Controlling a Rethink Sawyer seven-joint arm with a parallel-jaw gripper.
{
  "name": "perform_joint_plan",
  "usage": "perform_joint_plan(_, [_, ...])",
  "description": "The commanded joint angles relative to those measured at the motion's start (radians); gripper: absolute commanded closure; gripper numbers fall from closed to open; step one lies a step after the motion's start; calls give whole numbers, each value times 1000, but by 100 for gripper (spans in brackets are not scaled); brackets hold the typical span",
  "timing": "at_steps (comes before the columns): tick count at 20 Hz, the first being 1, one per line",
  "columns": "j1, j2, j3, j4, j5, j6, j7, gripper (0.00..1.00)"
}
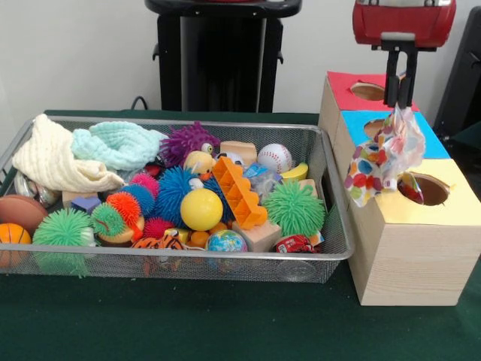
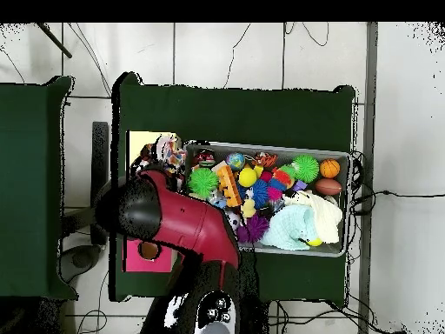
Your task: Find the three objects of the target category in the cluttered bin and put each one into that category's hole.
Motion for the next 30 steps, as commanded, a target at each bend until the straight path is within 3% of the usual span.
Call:
perform_joint_plan(1, [22, 57, 80, 100, 84, -69, 309, 100])
perform_joint_plan(9, [92, 72, 47, 130, 160, -99, 353, 100])
perform_joint_plan(17, [118, 64, 39, 142, 197, -98, 370, 100])
perform_joint_plan(23, [52, 67, 125, 141, 173, -198, 329, 100])
perform_joint_plan(30, [-31, 81, 175, 88, 132, -210, 259, 100])
